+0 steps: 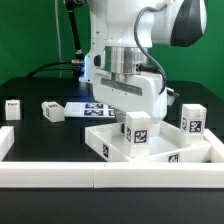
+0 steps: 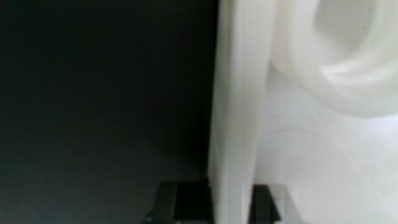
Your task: Assemble square table
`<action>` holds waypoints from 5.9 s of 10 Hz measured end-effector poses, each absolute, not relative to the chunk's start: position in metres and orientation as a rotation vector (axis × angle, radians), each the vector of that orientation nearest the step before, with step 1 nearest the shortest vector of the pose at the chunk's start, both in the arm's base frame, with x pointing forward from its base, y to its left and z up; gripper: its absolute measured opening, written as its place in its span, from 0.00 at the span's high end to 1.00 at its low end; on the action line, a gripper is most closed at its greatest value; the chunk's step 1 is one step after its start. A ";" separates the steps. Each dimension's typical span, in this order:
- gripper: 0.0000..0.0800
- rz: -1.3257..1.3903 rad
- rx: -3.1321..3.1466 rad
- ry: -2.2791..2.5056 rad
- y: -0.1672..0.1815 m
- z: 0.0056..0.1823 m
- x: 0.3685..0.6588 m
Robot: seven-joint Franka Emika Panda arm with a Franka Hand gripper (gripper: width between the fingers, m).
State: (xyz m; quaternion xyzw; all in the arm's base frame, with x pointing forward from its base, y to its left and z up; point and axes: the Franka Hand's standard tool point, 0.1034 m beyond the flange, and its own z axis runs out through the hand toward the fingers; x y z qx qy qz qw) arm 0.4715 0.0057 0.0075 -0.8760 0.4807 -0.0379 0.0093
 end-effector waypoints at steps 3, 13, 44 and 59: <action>0.93 -0.149 -2.915 1.168 -0.018 0.010 0.474; 0.92 -0.339 -3.235 -0.282 -0.048 0.017 0.517; 0.90 -0.625 -2.548 -2.358 0.043 0.056 0.647; 0.90 -0.224 -2.670 -2.239 0.052 0.035 0.636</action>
Offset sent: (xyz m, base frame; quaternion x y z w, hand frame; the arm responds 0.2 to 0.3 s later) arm 0.0057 -0.0293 0.0047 0.0346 0.0123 -0.3876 0.9211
